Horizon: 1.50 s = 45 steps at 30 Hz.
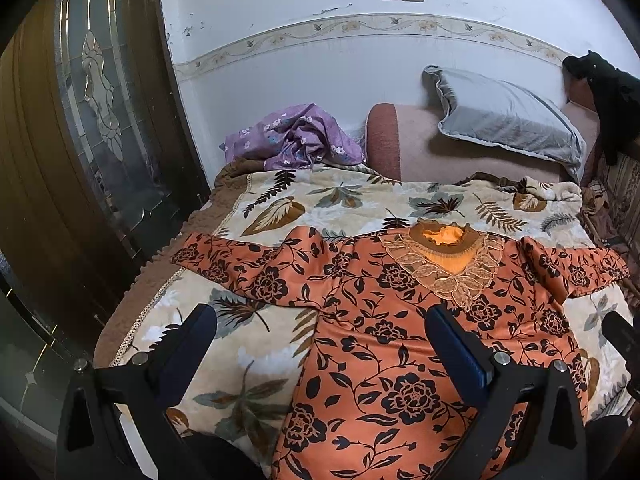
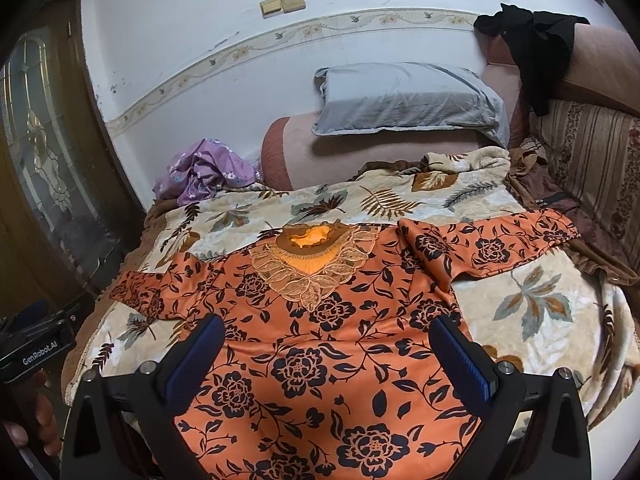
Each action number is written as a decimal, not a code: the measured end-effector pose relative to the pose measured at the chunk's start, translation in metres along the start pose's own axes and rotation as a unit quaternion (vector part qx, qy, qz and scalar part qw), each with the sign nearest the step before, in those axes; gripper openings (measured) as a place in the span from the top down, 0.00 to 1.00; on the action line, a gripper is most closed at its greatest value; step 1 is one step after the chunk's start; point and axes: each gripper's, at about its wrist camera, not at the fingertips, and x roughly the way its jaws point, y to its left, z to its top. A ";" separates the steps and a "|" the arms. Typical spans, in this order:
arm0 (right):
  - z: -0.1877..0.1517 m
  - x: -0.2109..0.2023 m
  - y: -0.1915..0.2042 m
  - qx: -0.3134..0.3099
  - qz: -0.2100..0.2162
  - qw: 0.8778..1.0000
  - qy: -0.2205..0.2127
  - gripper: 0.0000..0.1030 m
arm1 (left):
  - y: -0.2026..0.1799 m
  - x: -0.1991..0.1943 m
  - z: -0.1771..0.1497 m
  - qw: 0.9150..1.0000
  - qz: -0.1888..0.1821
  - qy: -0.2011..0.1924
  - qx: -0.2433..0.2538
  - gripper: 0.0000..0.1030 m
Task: Fold small clothes
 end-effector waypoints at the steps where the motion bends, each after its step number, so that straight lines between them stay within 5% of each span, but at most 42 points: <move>1: 0.000 0.000 0.001 0.000 0.001 1.000 0.001 0.00 | 0.001 0.000 0.000 1.000 0.000 0.000 -0.001 0.00; 45: 0.004 0.012 0.015 -0.010 0.020 1.000 0.012 0.00 | 0.002 0.008 0.000 1.000 0.009 0.006 -0.002 0.00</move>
